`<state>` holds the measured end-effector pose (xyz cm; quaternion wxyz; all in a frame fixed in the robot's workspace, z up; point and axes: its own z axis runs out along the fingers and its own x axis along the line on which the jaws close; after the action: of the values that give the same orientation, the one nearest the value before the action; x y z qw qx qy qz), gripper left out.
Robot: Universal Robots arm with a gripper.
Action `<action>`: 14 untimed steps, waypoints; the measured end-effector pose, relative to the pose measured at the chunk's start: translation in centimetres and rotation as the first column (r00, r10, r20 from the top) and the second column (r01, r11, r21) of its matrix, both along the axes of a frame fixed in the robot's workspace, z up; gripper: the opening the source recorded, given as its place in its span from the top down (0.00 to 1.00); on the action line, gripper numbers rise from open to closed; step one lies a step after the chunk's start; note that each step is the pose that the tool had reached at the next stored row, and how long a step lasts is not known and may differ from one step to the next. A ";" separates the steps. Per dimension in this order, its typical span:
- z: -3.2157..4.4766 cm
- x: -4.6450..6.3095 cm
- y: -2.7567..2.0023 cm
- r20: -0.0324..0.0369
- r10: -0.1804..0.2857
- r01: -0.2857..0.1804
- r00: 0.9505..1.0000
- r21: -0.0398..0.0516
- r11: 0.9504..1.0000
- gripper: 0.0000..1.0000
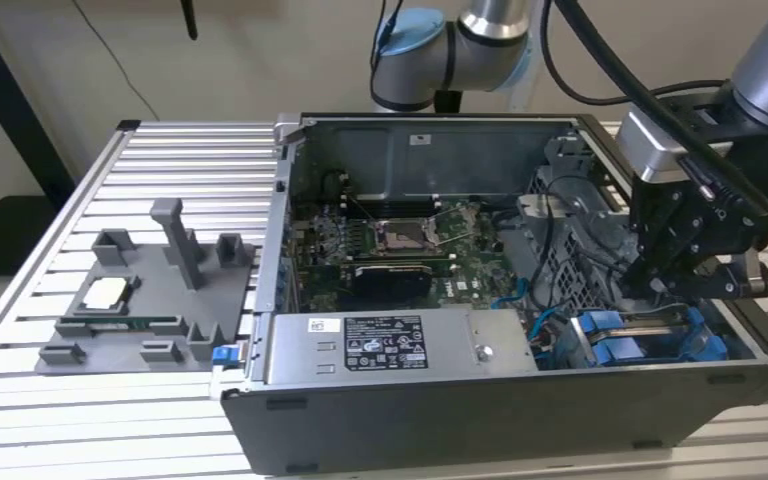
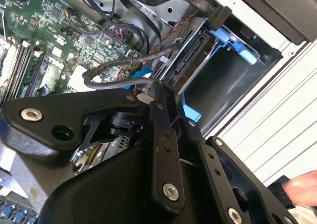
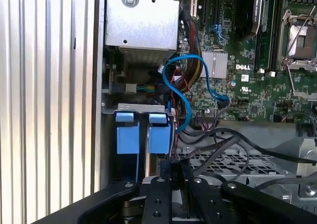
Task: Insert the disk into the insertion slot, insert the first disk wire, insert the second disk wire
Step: 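Insert the first disk wire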
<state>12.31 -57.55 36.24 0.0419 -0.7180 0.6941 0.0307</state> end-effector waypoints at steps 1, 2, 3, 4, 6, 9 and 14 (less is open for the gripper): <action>-0.02 0.2 0.00 -0.003 0.000 0.000 1.000 -0.002 1.000 0.81; -0.06 0.3 0.00 -0.008 0.000 0.000 1.000 -0.005 1.000 0.81; -0.09 0.5 0.00 -0.012 0.000 0.000 1.000 -0.007 1.000 0.81; -0.12 0.7 0.00 -0.016 0.000 0.000 1.000 -0.010 1.000 0.81; -0.16 1.1 0.00 -0.024 0.000 0.000 1.000 -0.017 1.000 0.81; -0.19 1.7 0.00 -0.036 -0.001 0.000 0.999 -0.031 1.000 0.81; -0.23 2.6 0.00 -0.061 -0.002 -0.002 0.998 -0.061 0.998 0.81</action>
<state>14.92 -57.55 36.01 -0.0013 -0.7175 0.6958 0.0317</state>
